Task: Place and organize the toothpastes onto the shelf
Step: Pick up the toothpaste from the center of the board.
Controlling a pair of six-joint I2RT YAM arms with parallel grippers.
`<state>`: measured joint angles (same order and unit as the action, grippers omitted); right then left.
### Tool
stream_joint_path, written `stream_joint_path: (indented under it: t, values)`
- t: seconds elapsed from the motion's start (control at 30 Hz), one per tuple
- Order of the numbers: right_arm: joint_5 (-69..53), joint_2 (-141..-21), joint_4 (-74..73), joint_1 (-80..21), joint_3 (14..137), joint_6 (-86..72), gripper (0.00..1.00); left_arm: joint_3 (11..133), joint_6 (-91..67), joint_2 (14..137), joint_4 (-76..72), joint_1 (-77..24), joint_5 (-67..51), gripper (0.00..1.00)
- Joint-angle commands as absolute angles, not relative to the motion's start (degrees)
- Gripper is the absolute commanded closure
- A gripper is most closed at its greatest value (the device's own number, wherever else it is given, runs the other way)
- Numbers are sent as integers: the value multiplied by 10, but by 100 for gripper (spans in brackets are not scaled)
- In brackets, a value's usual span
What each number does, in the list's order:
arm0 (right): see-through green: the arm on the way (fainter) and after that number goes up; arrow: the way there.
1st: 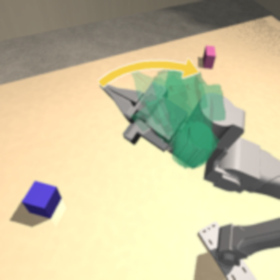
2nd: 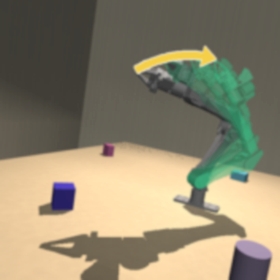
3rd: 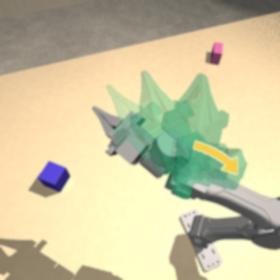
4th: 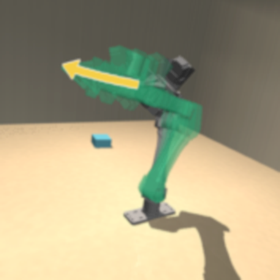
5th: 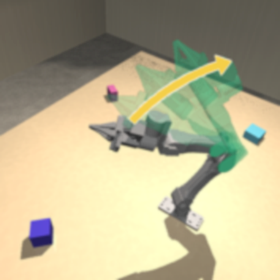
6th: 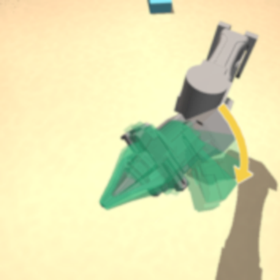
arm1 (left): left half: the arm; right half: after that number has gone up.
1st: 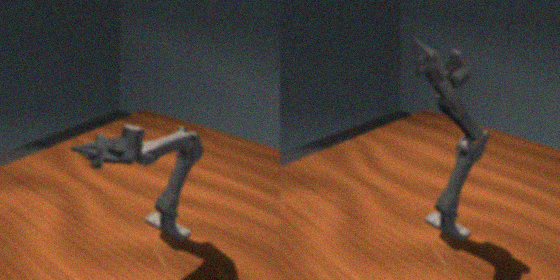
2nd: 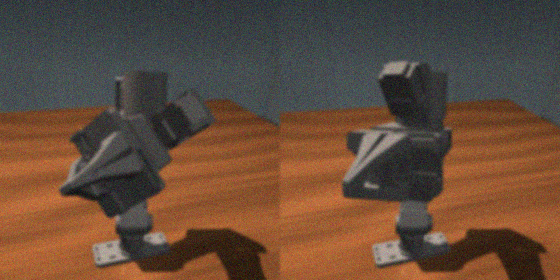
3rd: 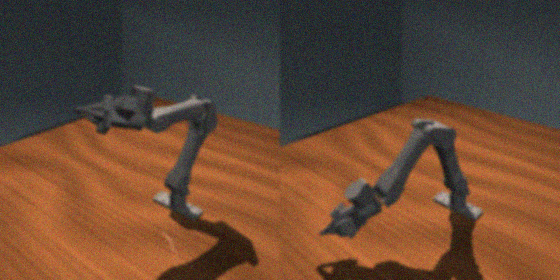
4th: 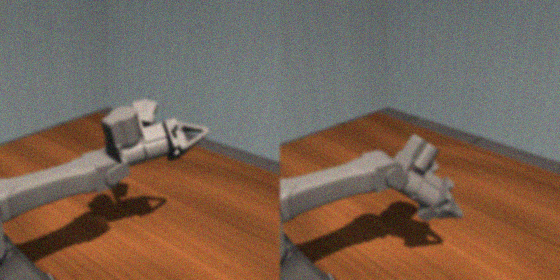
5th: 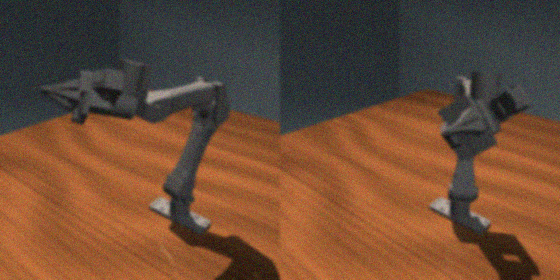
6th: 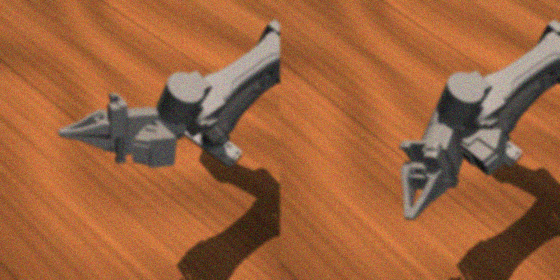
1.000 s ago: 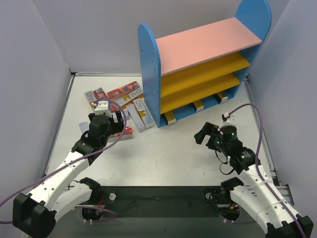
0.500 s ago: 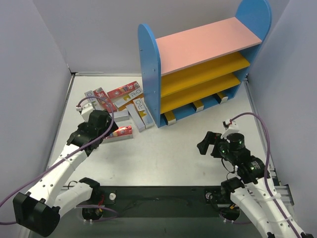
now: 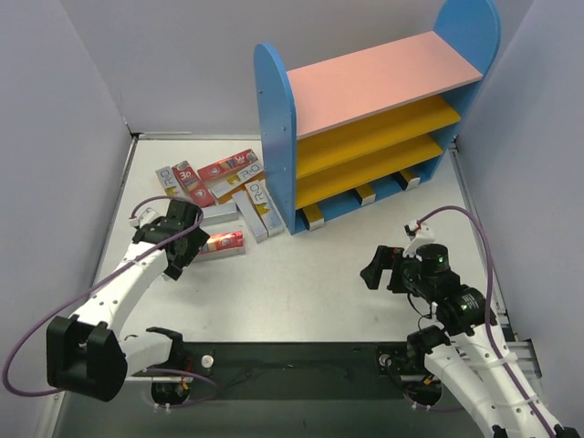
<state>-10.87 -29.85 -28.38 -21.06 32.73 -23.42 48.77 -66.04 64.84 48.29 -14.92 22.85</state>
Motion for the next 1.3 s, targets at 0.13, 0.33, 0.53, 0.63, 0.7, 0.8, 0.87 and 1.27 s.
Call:
stream_joint_path:
  t: [0.13, 0.33, 0.53, 0.63, 0.7, 0.8, 0.87, 1.27]
  values:
    - [-125, -326, -259, -212, 338, -223, 0, 555, -817, 766, 528, -134, 272, 3]
    - [-117, -344, -259, -210, 339, -208, 0, 580, -863, 835, 513, -112, 277, 3]
    - [-117, -364, -256, -210, 333, -212, 0, 593, -881, 881, 498, -96, 284, 3]
    - [-113, -375, -251, -210, 331, -206, 0, 593, -871, 906, 469, -84, 276, 3]
    - [-114, -381, -247, -210, 335, -201, 0, 602, -866, 923, 460, -78, 266, 3]
    - [-126, -395, -234, -211, 337, -193, 0, 613, -860, 955, 457, -77, 255, 3]
    - [-136, -403, -222, -211, 332, -190, 0, 611, -858, 961, 453, -76, 247, 3]
    - [-171, -420, -171, -230, 316, -185, 2, 564, -792, 943, 424, -77, 216, 17]
